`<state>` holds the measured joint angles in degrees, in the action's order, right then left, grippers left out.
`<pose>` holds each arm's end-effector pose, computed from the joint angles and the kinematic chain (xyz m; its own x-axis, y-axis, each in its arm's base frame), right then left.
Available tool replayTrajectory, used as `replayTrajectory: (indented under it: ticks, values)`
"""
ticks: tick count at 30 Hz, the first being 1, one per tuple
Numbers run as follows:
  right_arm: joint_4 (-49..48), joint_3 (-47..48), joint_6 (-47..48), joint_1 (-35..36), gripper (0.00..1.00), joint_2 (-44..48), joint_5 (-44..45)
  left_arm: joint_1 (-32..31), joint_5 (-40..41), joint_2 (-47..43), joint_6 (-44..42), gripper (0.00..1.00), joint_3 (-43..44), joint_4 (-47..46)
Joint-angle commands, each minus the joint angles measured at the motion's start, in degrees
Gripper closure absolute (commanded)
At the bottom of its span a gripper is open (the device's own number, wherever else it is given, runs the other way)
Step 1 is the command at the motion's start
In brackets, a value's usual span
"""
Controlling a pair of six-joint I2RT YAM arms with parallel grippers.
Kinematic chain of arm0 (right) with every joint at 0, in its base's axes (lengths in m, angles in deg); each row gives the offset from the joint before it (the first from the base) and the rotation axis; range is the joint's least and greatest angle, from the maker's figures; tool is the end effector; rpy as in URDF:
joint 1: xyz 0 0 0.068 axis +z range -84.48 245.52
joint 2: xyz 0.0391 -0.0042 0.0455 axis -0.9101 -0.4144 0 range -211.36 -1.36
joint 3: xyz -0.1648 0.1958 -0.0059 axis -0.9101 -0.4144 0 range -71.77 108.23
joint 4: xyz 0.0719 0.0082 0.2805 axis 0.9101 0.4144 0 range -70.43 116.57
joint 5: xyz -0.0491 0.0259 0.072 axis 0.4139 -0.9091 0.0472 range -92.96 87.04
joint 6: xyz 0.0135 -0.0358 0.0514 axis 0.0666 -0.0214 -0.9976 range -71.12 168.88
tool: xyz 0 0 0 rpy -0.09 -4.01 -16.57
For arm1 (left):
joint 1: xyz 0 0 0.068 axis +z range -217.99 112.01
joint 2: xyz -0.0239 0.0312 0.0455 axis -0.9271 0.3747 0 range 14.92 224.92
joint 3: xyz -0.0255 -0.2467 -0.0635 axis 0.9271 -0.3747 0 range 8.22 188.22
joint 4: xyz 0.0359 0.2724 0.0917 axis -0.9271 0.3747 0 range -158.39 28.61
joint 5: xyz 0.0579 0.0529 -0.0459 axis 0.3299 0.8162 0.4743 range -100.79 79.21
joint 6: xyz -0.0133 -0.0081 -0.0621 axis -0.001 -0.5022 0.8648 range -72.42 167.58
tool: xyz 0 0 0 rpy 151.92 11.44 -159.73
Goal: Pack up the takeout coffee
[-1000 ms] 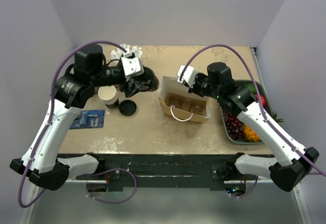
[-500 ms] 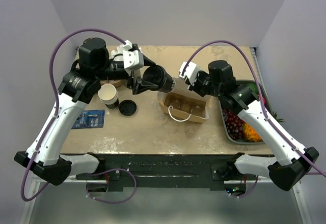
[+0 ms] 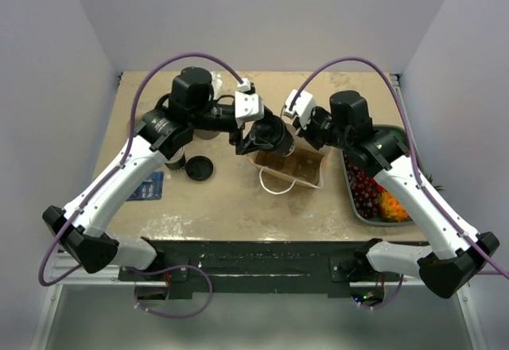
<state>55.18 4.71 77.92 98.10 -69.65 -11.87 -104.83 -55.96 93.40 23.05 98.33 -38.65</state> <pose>0.2500 0.1687 0.3844 -0.0247 -0.5850 -0.8106 -0.7547 0.5427 -0.3686 0.2441 -0.2269 0.4355 0.1732 0.2359 -0.9562 0.9786 0.0683 0.1941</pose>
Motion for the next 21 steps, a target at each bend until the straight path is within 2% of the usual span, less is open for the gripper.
replayTrajectory:
  ticks: [1,5,14,21]
  values:
    - [-0.5,3.7,-1.9,-0.3,1.00,0.1,-2.1,-2.3,7.7,0.7,-6.1,0.41,0.0,-0.7]
    - [0.7,4.3,-3.5,-0.3,1.00,0.1,-3.7,-4.5,13.3,0.4,-8.5,0.43,-3.0,-3.4]
    - [-0.1,2.1,-8.5,-0.3,1.00,1.4,-6.6,-8.2,16.6,0.7,-13.0,0.44,-9.6,-7.1]
    - [0.2,0.5,-10.8,-0.2,1.00,2.6,-9.5,-9.1,18.8,4.2,-14.8,0.45,-9.0,-5.7]
